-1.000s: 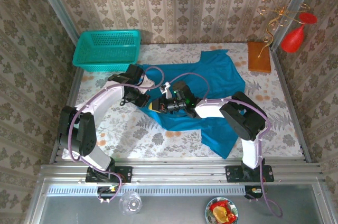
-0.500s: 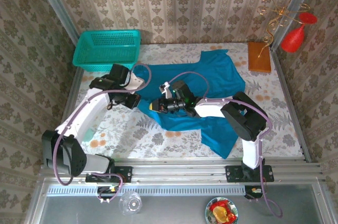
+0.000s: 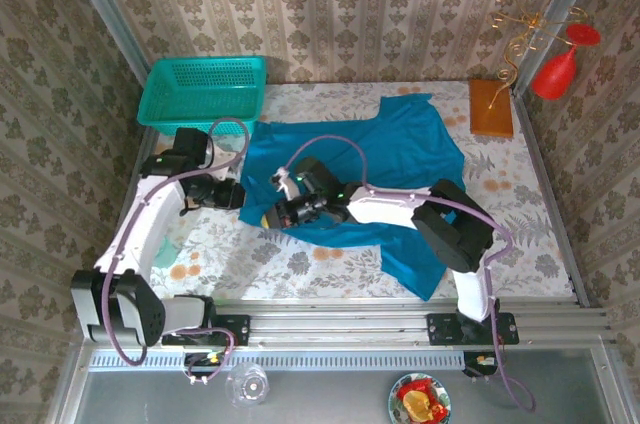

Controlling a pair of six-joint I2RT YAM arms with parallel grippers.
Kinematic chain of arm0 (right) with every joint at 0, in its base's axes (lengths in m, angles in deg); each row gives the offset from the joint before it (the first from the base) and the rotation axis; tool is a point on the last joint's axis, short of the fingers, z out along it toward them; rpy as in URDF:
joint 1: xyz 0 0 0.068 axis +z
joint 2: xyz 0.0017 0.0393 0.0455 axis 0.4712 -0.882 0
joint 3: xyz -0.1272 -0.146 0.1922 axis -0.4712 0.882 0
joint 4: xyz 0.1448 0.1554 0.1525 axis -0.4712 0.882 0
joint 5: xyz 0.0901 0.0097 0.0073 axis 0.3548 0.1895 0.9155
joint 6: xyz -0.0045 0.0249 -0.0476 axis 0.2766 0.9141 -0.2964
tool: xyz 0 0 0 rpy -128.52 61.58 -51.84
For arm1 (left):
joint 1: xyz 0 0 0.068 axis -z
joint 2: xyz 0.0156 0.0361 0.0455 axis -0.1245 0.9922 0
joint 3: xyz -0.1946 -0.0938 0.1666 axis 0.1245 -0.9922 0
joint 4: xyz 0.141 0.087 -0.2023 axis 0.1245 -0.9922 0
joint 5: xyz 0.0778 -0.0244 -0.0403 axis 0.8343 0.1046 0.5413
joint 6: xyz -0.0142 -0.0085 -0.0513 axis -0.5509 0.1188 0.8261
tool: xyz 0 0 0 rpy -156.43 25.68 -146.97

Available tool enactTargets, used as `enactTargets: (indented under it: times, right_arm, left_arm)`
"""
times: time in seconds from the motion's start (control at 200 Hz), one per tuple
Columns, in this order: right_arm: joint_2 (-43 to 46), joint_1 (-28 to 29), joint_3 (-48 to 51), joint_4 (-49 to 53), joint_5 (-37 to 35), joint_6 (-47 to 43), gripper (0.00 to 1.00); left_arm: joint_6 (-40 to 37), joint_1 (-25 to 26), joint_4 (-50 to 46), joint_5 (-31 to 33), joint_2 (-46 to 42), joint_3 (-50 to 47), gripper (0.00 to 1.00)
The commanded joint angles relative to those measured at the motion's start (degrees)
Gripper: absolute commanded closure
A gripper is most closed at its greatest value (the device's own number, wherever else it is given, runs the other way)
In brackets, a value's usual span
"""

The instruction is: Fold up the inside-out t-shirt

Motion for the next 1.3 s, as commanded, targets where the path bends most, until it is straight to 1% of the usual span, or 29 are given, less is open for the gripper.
enactTargets:
  times: [0.0, 0.04, 0.09, 0.16, 0.26, 0.36, 0.485, 0.605, 0.645, 0.695, 0.725, 0.75, 0.805, 0.9, 1.01, 1.06, 1.16, 1.29]
  right_arm:
    - [-4.1, 4.5, -5.5, 15.0, 3.9, -9.6, 0.87]
    - [-4.3, 5.0, -5.8, 16.0, 3.9, -10.0, 0.76]
    - [-3.4, 5.1, -5.2, 15.2, 3.3, -9.5, 0.68]
    - [-1.5, 4.8, -4.1, 14.9, 1.1, -9.5, 0.64]
    - [1.6, 3.6, -2.1, 14.8, -2.4, -8.3, 0.63]
    - [5.3, 1.5, 2.1, 13.8, -8.7, -5.2, 0.63]
    - [10.6, -1.9, 9.3, 10.2, -13.0, 0.5, 0.64]
    - [14.8, -5.1, 14.5, 10.3, -16.0, 3.7, 0.65]
    - [15.9, -6.1, 15.9, 11.1, -17.2, 4.3, 0.65]
    - [17.3, -7.2, 17.4, 12.3, -19.1, 4.7, 0.65]
    - [17.9, -7.7, 18.2, 13.2, -20.2, 4.6, 0.65]
    - [18.4, -8.0, 18.7, 13.8, -20.7, 4.4, 0.65]
    - [19.0, -8.7, 19.4, 15.0, -21.3, 4.0, 0.65]
    - [18.8, -10.2, 20.0, 17.9, -23.0, 4.3, 0.63]
    - [18.1, -13.8, 22.1, 18.8, -24.2, 5.3, 0.59]
    - [17.9, -15.8, 23.1, 19.3, -24.9, 6.0, 0.57]
    - [18.0, -20.8, 26.0, 19.2, -24.9, 7.3, 0.55]
    - [19.3, -27.6, 29.6, 19.0, -24.7, 7.9, 0.53]
  left_arm:
    - [7.2, -1.0, -2.5, 5.6, -4.9, 0.8, 0.66]
    - [8.2, -1.5, -2.3, 5.6, -6.2, 0.9, 0.65]
    - [9.4, -1.8, -1.8, 5.3, -7.7, 0.7, 0.64]
    - [10.6, -1.8, -0.5, 2.7, -8.5, -0.1, 0.64]
    - [13.1, -1.3, 1.6, 0.0, -8.0, -2.8, 0.67]
    - [16.5, 0.5, 3.5, 0.0, -7.2, -6.3, 0.68]
    - [21.3, 5.7, 8.5, 0.4, -6.5, -10.7, 0.67]
    - [26.8, 11.5, 14.9, -0.9, -3.7, -14.3, 0.66]
    - [28.3, 13.7, 16.1, 0.3, -2.4, -15.1, 0.66]
    - [29.6, 16.6, 15.9, 3.8, -0.5, -15.3, 0.66]
    - [29.8, 17.2, 15.5, 5.6, 0.7, -15.3, 0.66]
    - [29.9, 19.6, 15.2, 7.0, 1.7, -15.2, 0.66]
    - [29.7, 21.3, 14.5, 8.8, 3.7, -15.2, 0.63]
    - [29.0, 22.1, 13.5, 10.4, 6.9, -14.8, 0.61]
    - [28.8, 22.1, 13.6, 10.4, 9.4, -14.8, 0.60]
    - [28.6, 22.2, 14.3, 9.3, 10.3, -15.1, 0.59]
    - [28.7, 22.2, 15.9, 6.6, 12.1, -16.1, 0.58]
    - [28.9, 22.2, 17.8, 3.9, 12.9, -17.5, 0.62]
